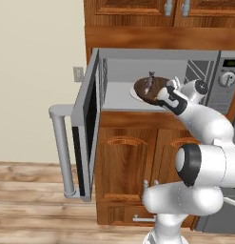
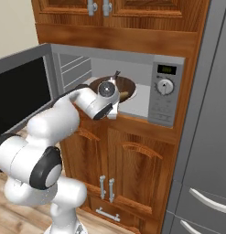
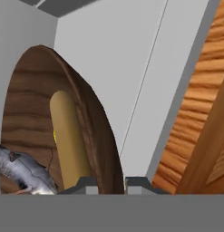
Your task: Place the bowl containing the hot dog and fish in the microwave. Close the microwave door and press the start button to microwave the meal.
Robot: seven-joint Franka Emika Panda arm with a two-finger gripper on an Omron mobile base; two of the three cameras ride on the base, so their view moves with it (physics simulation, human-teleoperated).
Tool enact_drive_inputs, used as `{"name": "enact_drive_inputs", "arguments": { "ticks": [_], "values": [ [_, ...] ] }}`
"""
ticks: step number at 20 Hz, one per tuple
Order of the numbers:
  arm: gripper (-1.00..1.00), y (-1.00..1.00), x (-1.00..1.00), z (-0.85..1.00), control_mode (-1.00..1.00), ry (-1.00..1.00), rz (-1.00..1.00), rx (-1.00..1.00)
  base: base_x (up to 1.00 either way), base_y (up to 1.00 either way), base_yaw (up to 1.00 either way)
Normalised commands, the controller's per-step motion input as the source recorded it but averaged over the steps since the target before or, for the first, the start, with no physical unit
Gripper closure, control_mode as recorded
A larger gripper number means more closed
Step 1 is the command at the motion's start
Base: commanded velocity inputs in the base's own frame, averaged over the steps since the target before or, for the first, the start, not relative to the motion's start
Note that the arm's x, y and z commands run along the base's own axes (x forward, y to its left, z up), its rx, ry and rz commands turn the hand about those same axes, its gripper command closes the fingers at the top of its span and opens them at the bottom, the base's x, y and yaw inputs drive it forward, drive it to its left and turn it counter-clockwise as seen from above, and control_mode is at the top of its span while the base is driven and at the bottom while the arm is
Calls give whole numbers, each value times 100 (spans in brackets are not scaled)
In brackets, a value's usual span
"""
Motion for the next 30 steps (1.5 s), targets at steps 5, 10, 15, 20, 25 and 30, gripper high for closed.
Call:
{"name": "enact_drive_inputs", "arguments": {
  "ticks": [5,10,15,20,25,30],
  "values": [
    [100,0,43,0,-100,2,-5,0,0,0,0],
    [100,-4,45,-1,-100,0,-3,0,0,0,0],
    [100,0,33,-8,-100,0,-1,0,0,0,0],
    [100,0,31,-8,-100,0,0,0,0,0,0],
    [-100,7,24,-8,-100,0,0,0,0,0,0],
    [-100,12,11,-4,-100,-1,0,0,0,0,0]
  ]
}}
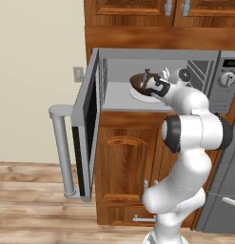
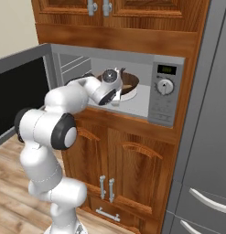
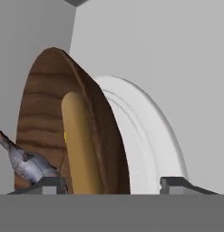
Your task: Place the bowl containing the hot dog and fish in the microwave. Close the microwave door and press the start button to microwave the meal.
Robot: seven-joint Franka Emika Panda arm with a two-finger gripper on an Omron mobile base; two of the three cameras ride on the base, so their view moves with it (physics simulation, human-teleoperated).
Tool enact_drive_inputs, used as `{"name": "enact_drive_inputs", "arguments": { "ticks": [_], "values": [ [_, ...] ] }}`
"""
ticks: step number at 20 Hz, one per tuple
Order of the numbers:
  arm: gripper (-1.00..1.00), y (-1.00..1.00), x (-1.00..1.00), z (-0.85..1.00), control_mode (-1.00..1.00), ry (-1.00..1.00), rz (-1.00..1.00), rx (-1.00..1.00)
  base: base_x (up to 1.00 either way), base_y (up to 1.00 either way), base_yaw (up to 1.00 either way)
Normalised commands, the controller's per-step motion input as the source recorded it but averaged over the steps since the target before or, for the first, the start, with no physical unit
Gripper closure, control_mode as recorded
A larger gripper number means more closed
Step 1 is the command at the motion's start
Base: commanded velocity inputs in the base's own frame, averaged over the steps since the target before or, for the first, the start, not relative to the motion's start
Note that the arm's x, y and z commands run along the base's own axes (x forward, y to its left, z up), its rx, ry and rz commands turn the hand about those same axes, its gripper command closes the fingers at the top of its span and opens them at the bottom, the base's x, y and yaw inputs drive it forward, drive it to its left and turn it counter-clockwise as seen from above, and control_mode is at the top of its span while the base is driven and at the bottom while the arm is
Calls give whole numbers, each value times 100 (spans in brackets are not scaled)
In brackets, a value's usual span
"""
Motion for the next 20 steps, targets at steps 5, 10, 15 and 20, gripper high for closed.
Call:
{"name": "enact_drive_inputs", "arguments": {
  "ticks": [5,10,15,20],
  "values": [
    [-100,15,-7,0,-100,-11,0,-2,0,0,0],
    [-100,9,-74,0,-100,-22,0,-5,0,0,0],
    [-100,0,-82,34,-100,-10,0,-1,0,0,0],
    [-100,-10,-91,95,-100,3,5,-15,0,0,0]
  ]
}}
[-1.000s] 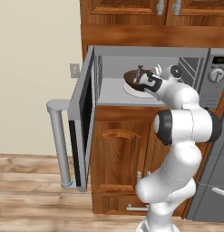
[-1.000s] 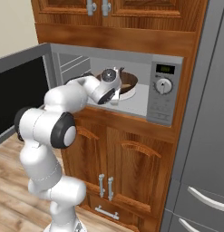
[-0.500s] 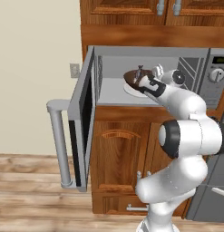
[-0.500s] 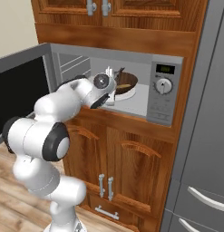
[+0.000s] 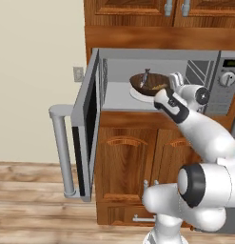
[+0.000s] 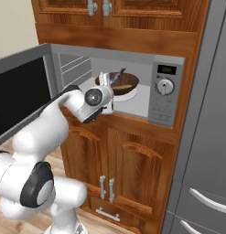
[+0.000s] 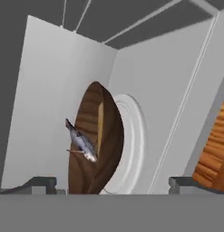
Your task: Place the bowl containing the hot dog and fish in the microwave. Close the microwave door and press the start button to microwave the meal.
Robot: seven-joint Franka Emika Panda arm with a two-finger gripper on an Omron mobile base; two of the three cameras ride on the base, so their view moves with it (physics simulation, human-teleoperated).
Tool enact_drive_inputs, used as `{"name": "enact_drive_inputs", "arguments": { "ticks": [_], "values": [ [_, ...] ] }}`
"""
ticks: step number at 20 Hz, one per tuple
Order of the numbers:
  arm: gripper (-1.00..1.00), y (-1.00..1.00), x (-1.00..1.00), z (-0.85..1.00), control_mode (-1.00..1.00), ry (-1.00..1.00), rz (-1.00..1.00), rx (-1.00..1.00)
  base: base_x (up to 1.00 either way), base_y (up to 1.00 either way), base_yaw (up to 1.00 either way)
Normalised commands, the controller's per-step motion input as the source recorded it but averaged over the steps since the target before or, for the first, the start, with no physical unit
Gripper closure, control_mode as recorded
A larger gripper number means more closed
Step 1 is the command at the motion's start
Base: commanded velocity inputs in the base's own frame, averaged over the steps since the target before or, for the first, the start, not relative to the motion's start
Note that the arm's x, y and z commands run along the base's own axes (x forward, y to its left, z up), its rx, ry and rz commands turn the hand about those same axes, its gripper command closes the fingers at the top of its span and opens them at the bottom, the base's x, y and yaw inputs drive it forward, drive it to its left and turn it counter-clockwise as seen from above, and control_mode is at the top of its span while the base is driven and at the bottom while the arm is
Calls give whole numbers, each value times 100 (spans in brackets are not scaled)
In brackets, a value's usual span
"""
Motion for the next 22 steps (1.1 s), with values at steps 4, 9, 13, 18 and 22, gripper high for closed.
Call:
{"name": "enact_drive_inputs", "arguments": {
  "ticks": [4,9,13,18,22],
  "values": [
    [-100,-7,-100,81,-100,16,16,-40,0,0,0],
    [-100,0,-100,38,-100,19,26,-54,0,0,0],
    [-100,0,-100,10,-100,13,30,-52,0,0,0],
    [-100,0,-100,9,-100,7,34,-44,0,0,0],
    [-100,18,-100,52,-100,12,35,-47,0,0,0]
  ]
}}
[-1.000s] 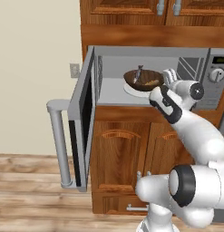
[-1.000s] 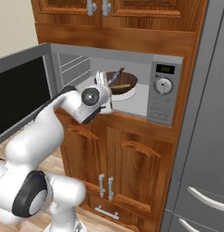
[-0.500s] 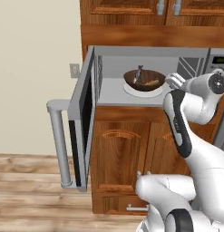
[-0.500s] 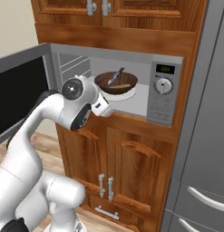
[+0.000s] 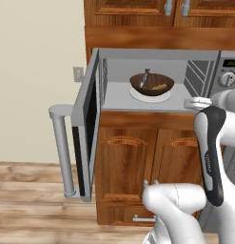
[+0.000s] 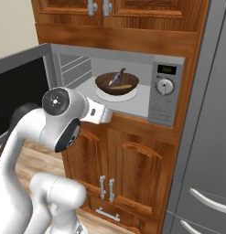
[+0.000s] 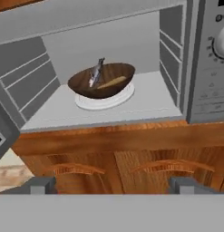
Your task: Place the bowl containing the hot dog and fish in the microwave. Close the microwave door and press the start button to microwave the meal.
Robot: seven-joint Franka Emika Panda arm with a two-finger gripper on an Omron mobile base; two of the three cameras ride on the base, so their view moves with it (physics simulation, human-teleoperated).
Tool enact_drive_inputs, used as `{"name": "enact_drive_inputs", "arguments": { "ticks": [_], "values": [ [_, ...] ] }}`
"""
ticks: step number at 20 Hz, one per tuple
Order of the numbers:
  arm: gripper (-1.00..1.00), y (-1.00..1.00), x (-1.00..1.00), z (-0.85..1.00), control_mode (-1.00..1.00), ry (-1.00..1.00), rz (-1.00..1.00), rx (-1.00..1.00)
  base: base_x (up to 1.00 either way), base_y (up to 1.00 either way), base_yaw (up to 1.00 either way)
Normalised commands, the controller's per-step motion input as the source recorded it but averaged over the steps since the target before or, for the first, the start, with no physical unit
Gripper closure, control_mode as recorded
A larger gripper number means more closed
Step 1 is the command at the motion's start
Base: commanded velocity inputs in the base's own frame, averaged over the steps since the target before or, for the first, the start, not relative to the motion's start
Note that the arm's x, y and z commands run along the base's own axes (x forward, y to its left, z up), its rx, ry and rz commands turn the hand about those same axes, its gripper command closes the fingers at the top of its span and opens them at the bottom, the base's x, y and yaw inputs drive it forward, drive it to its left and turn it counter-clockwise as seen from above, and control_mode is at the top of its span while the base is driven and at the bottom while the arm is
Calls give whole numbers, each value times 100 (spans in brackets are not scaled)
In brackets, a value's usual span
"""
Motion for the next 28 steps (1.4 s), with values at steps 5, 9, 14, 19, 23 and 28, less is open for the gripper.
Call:
{"name": "enact_drive_inputs", "arguments": {
  "ticks": [5,9,14,19,23,28],
  "values": [
    [-100,43,-100,54,-100,14,28,-53,0,0,0],
    [-100,56,-93,33,-100,8,15,-47,0,0,0],
    [-100,71,-46,6,-100,2,8,-39,0,0,0],
    [-100,31,-15,-55,-100,-13,6,-29,0,0,0],
    [-100,10,-21,-69,-100,-20,4,-26,0,0,0],
    [-100,44,-31,-7,-100,-2,0,-30,0,0,0]
  ]
}}
